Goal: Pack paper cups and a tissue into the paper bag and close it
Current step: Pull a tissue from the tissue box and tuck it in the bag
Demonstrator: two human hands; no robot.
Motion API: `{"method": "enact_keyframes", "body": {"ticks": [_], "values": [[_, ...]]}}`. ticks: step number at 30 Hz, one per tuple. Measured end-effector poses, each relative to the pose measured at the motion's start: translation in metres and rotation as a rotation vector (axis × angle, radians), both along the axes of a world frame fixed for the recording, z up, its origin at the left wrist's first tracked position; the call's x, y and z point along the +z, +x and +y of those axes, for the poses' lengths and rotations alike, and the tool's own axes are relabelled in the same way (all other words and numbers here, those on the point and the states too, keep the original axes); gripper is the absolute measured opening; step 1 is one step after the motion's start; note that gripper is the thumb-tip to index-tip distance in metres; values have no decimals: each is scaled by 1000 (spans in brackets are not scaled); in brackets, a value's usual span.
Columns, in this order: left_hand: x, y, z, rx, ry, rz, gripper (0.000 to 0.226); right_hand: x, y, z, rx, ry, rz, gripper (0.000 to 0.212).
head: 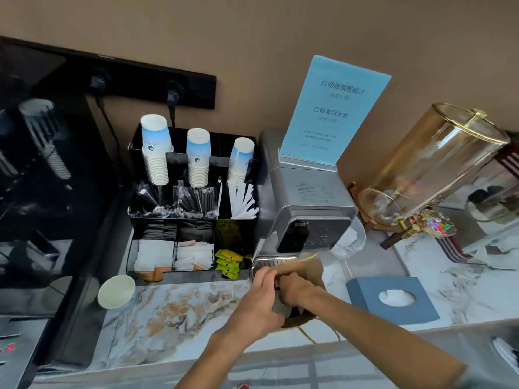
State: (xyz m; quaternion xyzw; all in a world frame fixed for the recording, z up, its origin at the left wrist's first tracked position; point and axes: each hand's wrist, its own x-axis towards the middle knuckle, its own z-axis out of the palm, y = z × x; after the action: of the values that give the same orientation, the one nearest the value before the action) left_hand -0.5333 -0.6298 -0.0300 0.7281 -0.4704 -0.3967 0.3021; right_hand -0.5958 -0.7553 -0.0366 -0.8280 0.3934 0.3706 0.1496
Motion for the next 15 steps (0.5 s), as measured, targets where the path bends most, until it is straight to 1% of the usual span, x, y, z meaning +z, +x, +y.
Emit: {"method": "enact_keyframes", "body": {"ticks": [3,4,6,7,8,9,10,11,12,13,15], "values": [[1,0,-1,-14,-6,5,87,-11,-1,-6,98,-22,67,42],[1,0,-2,-21,-8,7,86,-10,0,-6,160,-36,120,44],[0,-1,-3,-26,-6,16,87,-5,-4,-6,360,-74,217,43],[-1,-1,-4,-23,-5,19,87,-1,-1,1,372,-57,231,43],[-2,-1,-5,-20,-6,19,88,1,5,12,324,-85,249,44],[-3,-2,-6,-20,-7,17,88,-3,9,33,412,-249,339,50],[-3,-3,-7,-22,-8,15,88,3,18,56,508,-394,468,60],[-4,-3,-7,-26,-6,14,88,8,25,77,570,-482,547,70],[-5,-3,-7,-28,-3,16,89,4,28,87,592,-496,519,77],[-6,-4,-7,-30,2,20,89,-7,27,89,621,-514,431,80],[-7,-4,-8,-29,7,32,88,5,25,84,646,-548,437,78]]}}
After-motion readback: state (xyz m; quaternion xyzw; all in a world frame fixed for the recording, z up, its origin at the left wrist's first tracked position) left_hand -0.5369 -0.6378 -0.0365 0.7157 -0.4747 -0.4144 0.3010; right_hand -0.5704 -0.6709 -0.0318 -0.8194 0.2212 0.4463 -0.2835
